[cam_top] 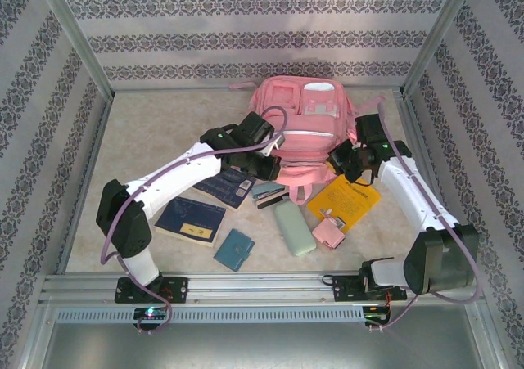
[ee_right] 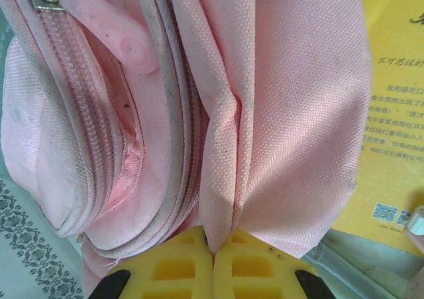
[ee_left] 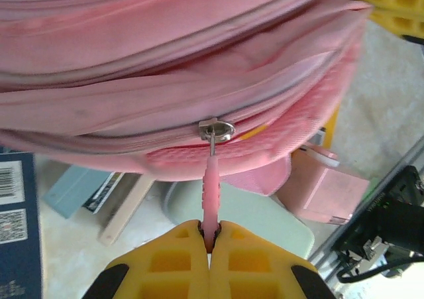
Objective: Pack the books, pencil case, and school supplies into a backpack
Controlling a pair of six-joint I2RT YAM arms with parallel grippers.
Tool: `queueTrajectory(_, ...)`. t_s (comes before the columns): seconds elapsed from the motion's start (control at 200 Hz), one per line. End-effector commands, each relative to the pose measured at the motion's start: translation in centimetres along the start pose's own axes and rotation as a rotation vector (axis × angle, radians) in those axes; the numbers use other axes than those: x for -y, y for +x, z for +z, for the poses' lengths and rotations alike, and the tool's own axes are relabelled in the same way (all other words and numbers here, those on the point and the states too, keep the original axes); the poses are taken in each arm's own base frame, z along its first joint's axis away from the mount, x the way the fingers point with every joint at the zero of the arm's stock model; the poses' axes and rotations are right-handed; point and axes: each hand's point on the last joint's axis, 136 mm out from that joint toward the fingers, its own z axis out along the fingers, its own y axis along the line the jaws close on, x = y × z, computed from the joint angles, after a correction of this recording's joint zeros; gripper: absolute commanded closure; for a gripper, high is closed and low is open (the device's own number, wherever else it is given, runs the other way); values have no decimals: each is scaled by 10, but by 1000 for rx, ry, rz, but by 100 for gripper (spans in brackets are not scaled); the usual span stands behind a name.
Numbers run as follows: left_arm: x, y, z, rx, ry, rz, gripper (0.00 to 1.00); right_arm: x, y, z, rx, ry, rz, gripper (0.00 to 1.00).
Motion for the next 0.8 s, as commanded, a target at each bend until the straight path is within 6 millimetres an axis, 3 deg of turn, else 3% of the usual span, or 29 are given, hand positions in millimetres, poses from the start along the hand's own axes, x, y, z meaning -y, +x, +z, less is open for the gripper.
queueTrajectory(0.0,-25,-7,-15,58,-59,-33,100,-12,-17,-16,79,-13,-63,100)
queueTrajectory(0.15,-60,0,-7,54,-115,-128,100,-17,-24,-24,104,0,-93,100)
queueTrajectory(0.235,-70,-1,-7,66,-107,-181,100,-21,-31,-29,127,15,-118,100)
queueTrajectory(0.325,-56,-13,-11,87,-41,-185,100,-35,-27,-28,93,4,-179,100)
queueTrajectory(0.4,-40,-27,-19,121,22,-183,100,-49,-16,-24,31,6,-262,66)
queueTrajectory(0.465,-25,-39,-26,148,78,-176,100,-63,-10,-31,25,5,-331,54)
queueTrajectory(0.65,15,-54,-32,145,174,-124,100,-92,11,-49,12,-31,-461,45)
queueTrajectory(0.794,37,-54,-28,123,191,-71,100,-72,24,-50,-44,29,-345,45)
